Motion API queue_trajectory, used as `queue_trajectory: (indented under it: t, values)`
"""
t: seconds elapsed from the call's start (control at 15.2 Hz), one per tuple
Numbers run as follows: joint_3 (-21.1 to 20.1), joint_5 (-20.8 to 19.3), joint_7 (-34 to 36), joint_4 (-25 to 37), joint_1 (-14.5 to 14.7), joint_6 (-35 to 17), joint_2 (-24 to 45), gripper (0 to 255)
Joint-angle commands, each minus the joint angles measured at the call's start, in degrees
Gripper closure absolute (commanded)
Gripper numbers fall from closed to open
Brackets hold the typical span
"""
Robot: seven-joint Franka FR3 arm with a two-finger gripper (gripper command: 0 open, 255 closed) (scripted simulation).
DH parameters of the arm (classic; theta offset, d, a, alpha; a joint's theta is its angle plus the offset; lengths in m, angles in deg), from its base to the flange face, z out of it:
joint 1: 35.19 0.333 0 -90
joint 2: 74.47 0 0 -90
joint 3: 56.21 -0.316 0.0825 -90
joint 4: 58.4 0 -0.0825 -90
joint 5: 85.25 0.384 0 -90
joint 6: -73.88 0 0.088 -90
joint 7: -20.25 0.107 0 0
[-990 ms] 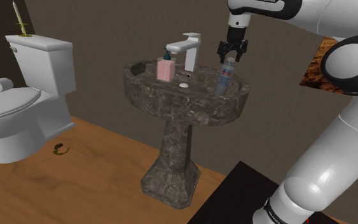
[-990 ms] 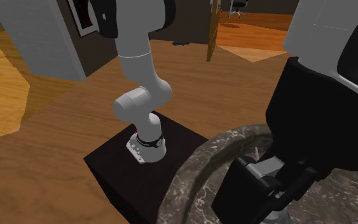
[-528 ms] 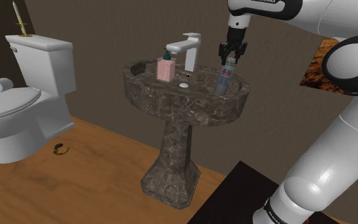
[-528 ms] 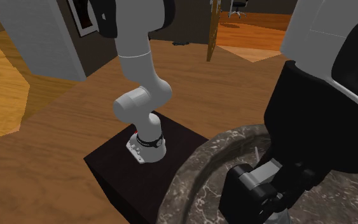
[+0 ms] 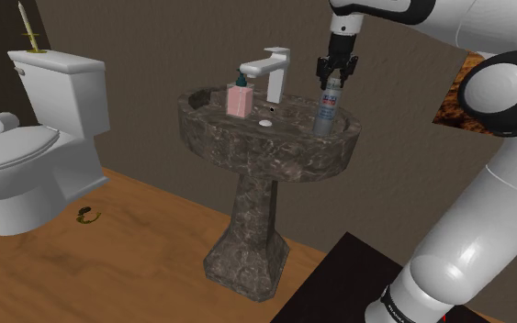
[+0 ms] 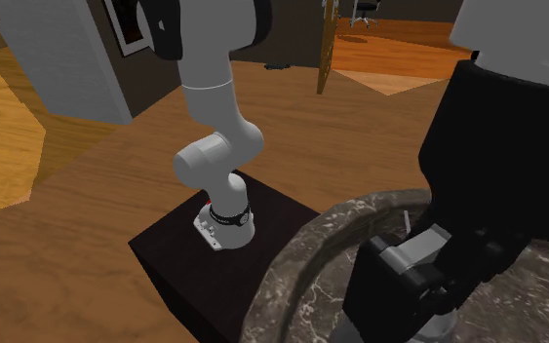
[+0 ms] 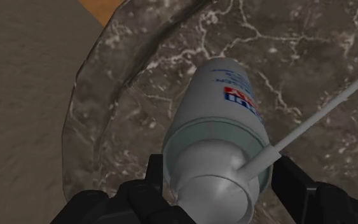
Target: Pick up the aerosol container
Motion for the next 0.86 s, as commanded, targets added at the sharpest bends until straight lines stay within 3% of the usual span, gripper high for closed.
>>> queue_trajectory:
  t: [0.0,0.66,0.79]
  values:
    - [0.1,0.2,-0.4,2.4,-0.1,1.7,0.7,255]
    - [0.8,1.6,-2.6,19.1,-0.8,11.9,7.2,255]
    - [0.8,1.6,-2.6,19.4,-0.9,12.0,7.3,255]
